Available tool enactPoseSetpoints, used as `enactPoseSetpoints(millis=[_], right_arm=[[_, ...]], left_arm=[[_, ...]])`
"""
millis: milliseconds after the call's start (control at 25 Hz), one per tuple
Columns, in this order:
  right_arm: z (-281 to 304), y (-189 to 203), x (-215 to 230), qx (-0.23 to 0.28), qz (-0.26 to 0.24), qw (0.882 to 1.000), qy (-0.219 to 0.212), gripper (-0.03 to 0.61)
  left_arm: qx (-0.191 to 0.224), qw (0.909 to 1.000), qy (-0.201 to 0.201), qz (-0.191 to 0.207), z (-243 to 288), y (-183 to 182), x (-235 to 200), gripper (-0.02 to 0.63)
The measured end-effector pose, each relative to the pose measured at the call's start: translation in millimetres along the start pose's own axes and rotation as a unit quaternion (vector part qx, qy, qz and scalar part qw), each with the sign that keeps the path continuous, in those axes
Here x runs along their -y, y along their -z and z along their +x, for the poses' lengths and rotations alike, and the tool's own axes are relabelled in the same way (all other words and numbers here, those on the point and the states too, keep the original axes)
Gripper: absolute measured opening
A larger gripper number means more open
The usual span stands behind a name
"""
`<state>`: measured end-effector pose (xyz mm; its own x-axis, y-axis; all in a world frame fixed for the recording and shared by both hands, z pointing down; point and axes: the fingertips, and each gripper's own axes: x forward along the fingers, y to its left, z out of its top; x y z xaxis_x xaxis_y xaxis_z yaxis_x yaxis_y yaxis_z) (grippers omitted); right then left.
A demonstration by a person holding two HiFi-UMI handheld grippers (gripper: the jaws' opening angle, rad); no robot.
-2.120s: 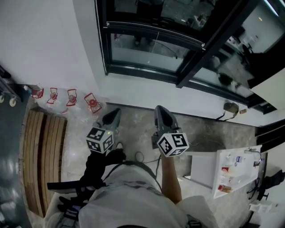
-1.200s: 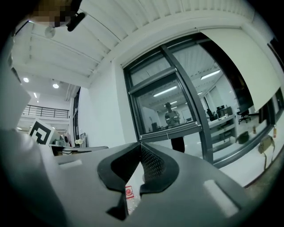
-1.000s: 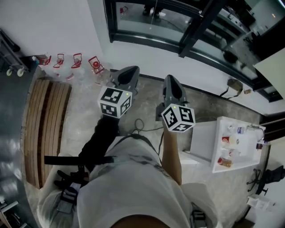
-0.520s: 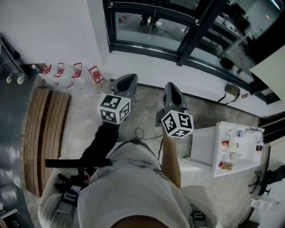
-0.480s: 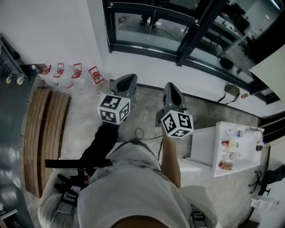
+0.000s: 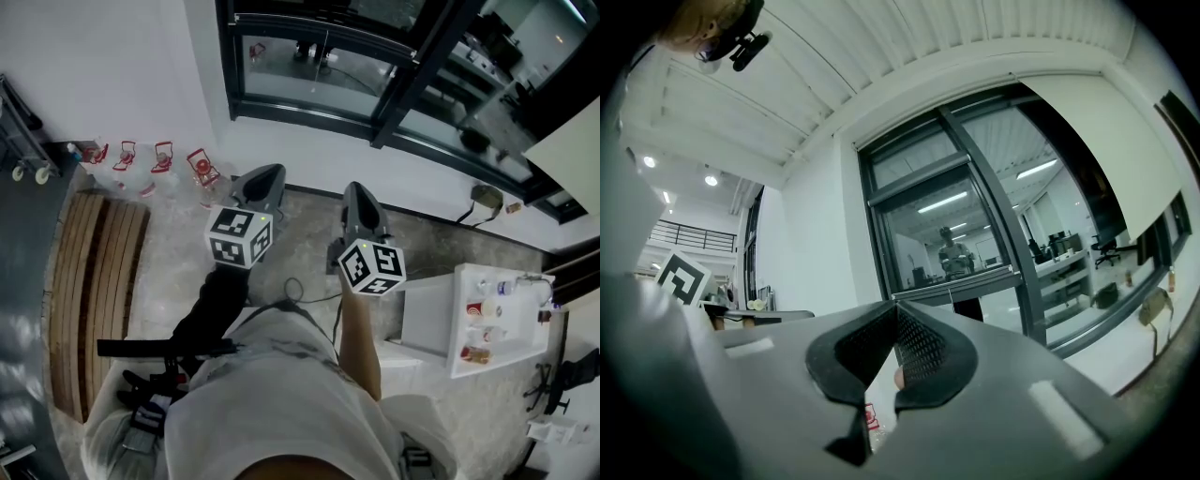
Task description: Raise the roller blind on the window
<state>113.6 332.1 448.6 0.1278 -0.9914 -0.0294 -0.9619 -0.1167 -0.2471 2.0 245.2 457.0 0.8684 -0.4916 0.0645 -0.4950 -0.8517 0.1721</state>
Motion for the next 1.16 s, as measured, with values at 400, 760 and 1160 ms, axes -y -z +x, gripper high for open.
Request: enactPoseSetpoints(millis=[400,760,1160], right_arm=[[4,1,-2,-0.004,-0.013,1.000,0.001,-0.002],[8,6,-6,-0.010,-0.016,1.000,-0.004,-0.002],[23,11,-1,-0.013,-0.015,1.000,-0.005,-0.002]], left_arm=[[0.001,1.0000,-0.004,-0.003,1,-2,-6,-0.002],[-0.001,1.0000,-0.005,-0.005,2,1,-9,-0.002],[-0.005,0.9999,-0.009,-0.007,15,5,-20,-0.002]])
